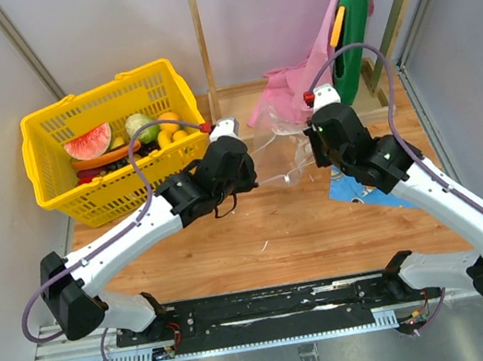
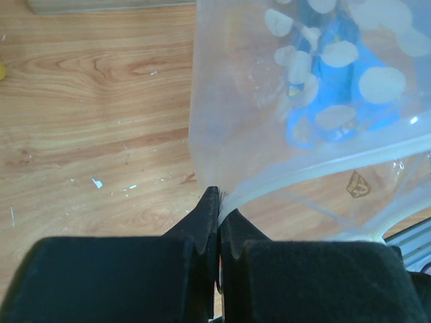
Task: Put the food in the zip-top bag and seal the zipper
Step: Open the zipper of the food storage bag.
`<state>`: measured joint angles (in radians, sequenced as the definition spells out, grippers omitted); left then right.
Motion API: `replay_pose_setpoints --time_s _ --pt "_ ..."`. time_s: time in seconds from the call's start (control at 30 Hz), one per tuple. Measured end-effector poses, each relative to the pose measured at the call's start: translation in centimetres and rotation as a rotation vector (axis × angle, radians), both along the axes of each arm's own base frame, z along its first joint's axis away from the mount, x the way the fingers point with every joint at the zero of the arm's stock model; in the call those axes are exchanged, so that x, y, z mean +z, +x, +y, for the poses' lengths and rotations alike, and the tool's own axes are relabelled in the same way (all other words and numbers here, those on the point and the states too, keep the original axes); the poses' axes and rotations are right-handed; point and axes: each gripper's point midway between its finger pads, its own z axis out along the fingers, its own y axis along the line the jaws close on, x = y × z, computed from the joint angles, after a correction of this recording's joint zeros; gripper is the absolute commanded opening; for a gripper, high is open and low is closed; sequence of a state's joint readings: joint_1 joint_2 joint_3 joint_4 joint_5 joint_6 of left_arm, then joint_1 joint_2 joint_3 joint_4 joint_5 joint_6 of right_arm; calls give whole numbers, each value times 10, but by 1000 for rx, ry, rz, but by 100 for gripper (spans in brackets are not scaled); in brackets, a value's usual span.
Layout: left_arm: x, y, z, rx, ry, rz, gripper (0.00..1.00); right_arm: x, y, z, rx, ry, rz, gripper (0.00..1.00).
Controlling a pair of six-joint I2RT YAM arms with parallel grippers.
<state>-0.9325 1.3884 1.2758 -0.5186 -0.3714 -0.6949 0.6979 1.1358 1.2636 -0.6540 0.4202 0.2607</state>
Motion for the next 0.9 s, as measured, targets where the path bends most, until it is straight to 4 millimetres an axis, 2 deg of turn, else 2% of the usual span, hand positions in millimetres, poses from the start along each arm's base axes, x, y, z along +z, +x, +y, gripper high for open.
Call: replay_pose_setpoints --time_s 0.2,0.3,0.43,0.47,0.6,0.77,0.83,0.9 --pt "5 -1 -8 -114 33 -56 23 -13 7 12 35 -9 64 1" --pt "4 0 -11 -150 49 -85 38 -25 11 22 54 -30 117 1" --pt "2 1 -11 -173 73 -103 57 -41 3 28 98 -46 200 1" --pt "4 2 -11 -176 72 -111 59 -43 0 29 111 -42 215 1" --pt "17 7 -20 -178 45 -130 64 -47 -9 35 157 -25 259 1" --pt "32 17 -36 -181 1 -153 63 -45 -17 43 202 3 289 1" --pt "32 19 -40 -178 -1 -152 56 -45 -18 45 214 10 296 1" --pt "29 22 -42 -169 3 -146 39 -45 -20 46 223 15 302 2"
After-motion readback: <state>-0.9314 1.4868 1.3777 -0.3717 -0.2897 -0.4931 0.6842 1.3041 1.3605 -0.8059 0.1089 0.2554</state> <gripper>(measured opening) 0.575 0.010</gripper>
